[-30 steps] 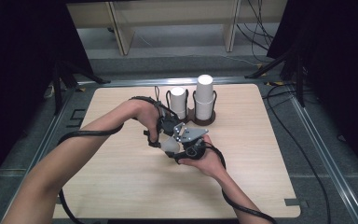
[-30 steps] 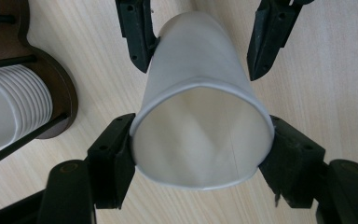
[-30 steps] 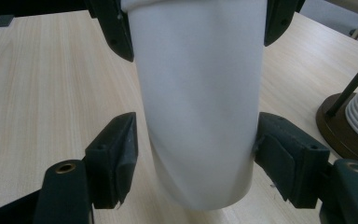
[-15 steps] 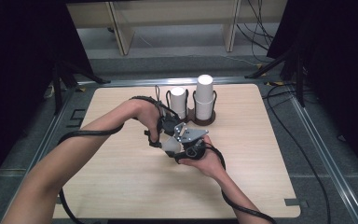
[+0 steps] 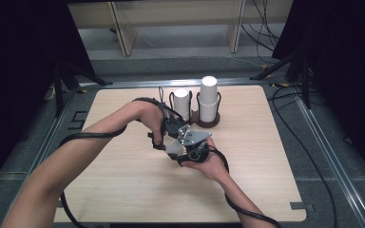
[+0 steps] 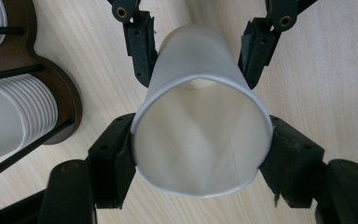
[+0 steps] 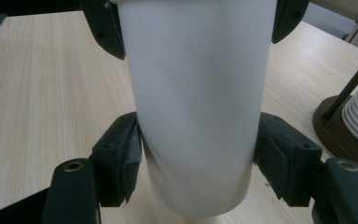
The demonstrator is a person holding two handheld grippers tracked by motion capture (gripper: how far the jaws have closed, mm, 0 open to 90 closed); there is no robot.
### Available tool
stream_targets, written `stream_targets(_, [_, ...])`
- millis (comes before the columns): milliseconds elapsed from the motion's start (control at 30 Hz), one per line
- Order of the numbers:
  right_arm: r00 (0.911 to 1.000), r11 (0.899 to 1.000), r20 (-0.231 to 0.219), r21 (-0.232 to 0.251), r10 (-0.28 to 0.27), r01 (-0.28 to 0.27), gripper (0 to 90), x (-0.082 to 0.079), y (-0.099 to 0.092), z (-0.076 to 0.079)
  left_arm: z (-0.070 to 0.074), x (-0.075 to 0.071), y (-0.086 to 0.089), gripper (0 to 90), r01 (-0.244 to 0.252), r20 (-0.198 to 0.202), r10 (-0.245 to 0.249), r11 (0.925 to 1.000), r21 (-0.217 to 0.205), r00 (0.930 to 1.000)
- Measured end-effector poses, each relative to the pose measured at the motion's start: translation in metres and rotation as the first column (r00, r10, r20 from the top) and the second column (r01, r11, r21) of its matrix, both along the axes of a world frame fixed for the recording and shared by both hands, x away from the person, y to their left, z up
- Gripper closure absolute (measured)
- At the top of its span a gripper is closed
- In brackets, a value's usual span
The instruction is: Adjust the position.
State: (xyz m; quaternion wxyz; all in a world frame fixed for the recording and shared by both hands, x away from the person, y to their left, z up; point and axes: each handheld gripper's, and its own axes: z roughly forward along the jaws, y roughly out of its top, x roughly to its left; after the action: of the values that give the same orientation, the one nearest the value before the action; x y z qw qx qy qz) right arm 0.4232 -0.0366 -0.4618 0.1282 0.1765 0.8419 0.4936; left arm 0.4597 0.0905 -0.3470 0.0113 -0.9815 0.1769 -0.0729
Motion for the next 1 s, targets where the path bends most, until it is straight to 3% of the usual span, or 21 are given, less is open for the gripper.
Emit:
stream_targets(267, [0.9995, 1.000, 0.028, 0.004, 0.013, -0.013, 36.5, -0.001, 0.000, -0.002, 0.001, -0.001, -0.003, 31.2, 0.002, -0.005, -0.002, 0.9993, -0.038, 1.0000])
stream_targets(533, [0.9997, 0.999, 0.023, 0.036, -0.003, 0.002, 36.4, -0.001, -0.006, -0.008, 0.000, 0.002, 0.002, 23.6, -0.005, -0.025, 0.001, 0.9895, -0.145, 0.9997])
stream_targets(600, [0.9995, 0.999, 0.028, 0.037, -0.016, 0.015, 36.3, -0.001, -0.008, -0.008, 0.000, 0.001, 0.003, 19.4, -0.013, -0.032, 0.007, 0.9835, -0.180, 0.9995])
stream_targets(633, [0.9993, 0.999, 0.025, 0.040, -0.028, 0.027, 36.3, -0.001, -0.009, -0.008, -0.001, -0.001, 0.005, 17.7, -0.035, -0.047, 0.025, 0.9740, -0.224, 0.9986])
stream_targets(867, [0.9985, 0.998, 0.003, 0.045, -0.054, 0.054, 36.3, -0.002, -0.019, -0.008, 0.005, -0.006, 0.012, 13.9, -0.025, -0.026, 0.017, 0.9460, -0.323, 0.9995])
stream_targets(1000, [0.9969, 0.995, 0.007, 0.054, -0.079, 0.078, 36.3, -0.003, -0.028, -0.008, 0.007, -0.007, 0.019, 12.7, -0.037, -0.014, 0.035, 0.9163, -0.399, 0.9993])
